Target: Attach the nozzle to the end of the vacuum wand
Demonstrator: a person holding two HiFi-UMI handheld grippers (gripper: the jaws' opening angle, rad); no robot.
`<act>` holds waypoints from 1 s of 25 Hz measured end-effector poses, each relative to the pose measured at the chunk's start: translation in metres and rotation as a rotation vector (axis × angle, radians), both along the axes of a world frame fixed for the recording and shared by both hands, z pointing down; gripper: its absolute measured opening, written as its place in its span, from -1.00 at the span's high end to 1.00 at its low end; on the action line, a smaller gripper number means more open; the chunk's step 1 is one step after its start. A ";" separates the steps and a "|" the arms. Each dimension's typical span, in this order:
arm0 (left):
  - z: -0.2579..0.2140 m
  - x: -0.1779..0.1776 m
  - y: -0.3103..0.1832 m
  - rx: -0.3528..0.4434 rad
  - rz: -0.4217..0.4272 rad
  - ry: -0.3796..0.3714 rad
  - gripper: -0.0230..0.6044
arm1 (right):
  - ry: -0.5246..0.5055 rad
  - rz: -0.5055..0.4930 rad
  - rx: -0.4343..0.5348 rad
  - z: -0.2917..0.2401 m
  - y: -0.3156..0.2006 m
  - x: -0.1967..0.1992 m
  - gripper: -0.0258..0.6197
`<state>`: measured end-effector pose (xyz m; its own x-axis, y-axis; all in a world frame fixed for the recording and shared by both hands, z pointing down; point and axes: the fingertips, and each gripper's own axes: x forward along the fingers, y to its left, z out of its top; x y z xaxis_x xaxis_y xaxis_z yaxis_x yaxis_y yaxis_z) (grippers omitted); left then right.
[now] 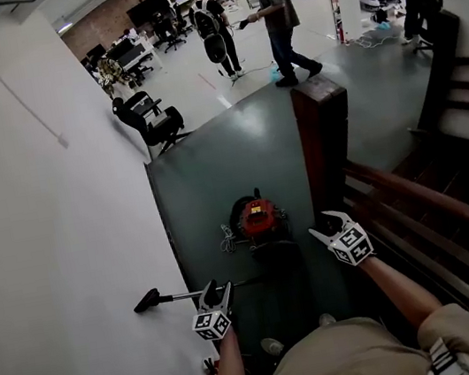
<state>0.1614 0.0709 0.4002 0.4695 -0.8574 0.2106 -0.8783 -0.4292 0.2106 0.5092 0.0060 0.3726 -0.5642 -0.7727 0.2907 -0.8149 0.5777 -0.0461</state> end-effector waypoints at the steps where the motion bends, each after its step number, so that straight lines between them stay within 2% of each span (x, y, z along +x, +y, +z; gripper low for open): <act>1: 0.004 -0.001 0.000 -0.010 -0.001 0.006 0.16 | 0.003 -0.001 -0.002 0.004 0.001 -0.002 0.23; 11: 0.028 0.021 -0.020 -0.073 0.048 0.006 0.16 | 0.081 -0.005 -0.014 0.040 -0.004 -0.020 0.23; 13: 0.029 0.027 -0.021 -0.082 0.054 0.013 0.16 | 0.118 0.001 -0.011 0.044 -0.007 -0.021 0.38; 16: 0.029 0.035 -0.020 -0.084 0.065 0.019 0.16 | 0.151 0.004 0.020 0.049 -0.010 -0.024 0.42; 20: 0.025 0.041 -0.021 -0.077 0.075 0.030 0.16 | 0.142 0.005 0.006 0.043 -0.005 -0.026 0.46; 25: 0.005 0.040 -0.014 -0.047 0.075 0.041 0.16 | 0.115 0.017 0.034 0.023 0.000 -0.018 0.49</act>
